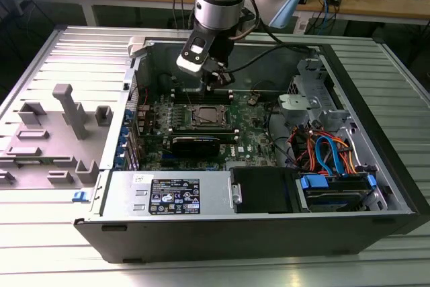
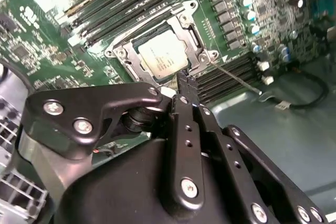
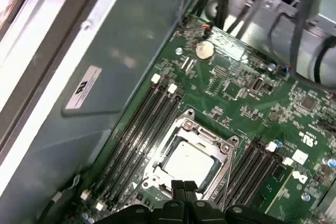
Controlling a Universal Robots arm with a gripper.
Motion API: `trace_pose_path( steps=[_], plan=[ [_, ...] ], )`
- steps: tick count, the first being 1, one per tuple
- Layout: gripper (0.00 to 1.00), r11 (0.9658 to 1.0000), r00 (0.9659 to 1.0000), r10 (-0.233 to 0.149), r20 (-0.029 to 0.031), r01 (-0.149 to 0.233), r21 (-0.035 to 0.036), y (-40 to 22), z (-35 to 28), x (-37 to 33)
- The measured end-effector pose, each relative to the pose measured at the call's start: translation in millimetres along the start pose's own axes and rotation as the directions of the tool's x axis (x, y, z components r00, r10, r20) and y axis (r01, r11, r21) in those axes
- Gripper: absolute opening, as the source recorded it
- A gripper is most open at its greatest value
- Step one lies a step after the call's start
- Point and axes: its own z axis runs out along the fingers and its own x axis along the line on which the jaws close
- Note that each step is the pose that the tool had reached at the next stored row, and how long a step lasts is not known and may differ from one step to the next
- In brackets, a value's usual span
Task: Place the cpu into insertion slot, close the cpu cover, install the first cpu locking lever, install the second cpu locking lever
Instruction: 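Install the first cpu locking lever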
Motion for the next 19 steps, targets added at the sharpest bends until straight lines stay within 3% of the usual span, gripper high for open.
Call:
trace_pose_path(
  steps=[4, 7, 19],
  plan=[
    [0.11, 0.9971, 0.9971, -0.076, 0.0001, 0.076, 0.0057, 0.0, 0.0, 0.0],
    [0.11, 0.9939, 0.9939, -0.11, 0.0, 0.11, 0.0083, 0.0, 0.0, 0.0],
    [0.11, 0.9932, 0.9932, -0.116, 0.0, 0.116, 0.0088, 0.0, 0.0, -0.1]
  ],
)
